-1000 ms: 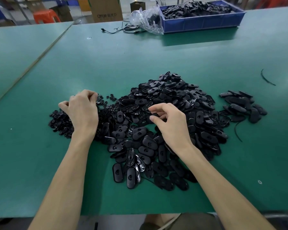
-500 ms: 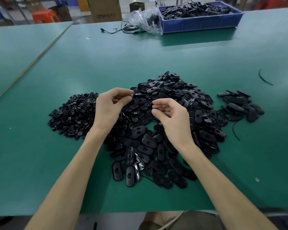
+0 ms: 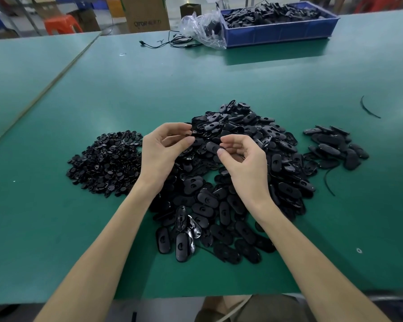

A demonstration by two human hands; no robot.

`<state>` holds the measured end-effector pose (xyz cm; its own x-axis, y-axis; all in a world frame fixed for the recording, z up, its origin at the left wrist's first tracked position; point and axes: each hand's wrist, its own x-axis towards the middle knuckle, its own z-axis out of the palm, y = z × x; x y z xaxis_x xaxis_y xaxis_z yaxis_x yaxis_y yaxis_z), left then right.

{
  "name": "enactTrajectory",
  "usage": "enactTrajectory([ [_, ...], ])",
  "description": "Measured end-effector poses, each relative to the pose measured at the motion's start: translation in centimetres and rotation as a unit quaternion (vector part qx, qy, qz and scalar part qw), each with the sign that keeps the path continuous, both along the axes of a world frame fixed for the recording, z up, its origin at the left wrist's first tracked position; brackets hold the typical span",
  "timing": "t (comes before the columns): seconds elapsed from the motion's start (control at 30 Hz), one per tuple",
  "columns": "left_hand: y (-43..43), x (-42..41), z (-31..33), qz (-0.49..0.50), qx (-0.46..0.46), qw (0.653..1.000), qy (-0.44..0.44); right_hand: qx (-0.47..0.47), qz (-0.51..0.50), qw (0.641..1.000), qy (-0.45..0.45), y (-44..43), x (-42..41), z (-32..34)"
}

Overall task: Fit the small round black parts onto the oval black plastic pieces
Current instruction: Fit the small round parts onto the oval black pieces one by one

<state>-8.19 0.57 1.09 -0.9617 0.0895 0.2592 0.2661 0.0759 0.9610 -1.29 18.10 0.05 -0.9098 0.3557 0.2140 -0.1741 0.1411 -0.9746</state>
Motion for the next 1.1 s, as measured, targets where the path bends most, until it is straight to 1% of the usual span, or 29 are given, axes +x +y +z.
enactTrajectory([
  [0.3,0.2,0.2,0.0,-0.037,0.007,0.999,-0.006,-0.002,-0.012,1.0,0.004,0.0,-0.1,-0.2],
  [0.67,1.2,0.9,0.0,-0.093,-0.009,0.996,-0.01,-0.008,-0.006,1.0,0.006,0.0,-0.1,-0.2],
  [0.77,1.5,1.0,0.0,-0.098,0.0,0.995,-0.01,-0.018,-0.004,1.0,0.01,0.0,-0.2,-0.3],
  [0.93,1.6,1.2,0.0,-0.105,0.019,0.994,-0.017,-0.065,0.003,0.998,0.018,0.1,-0.5,-0.4],
  [1.1,1.1,1.0,0.3,-0.097,0.039,0.994,-0.028,-0.042,0.012,0.999,0.019,-0.2,-0.4,-0.1],
])
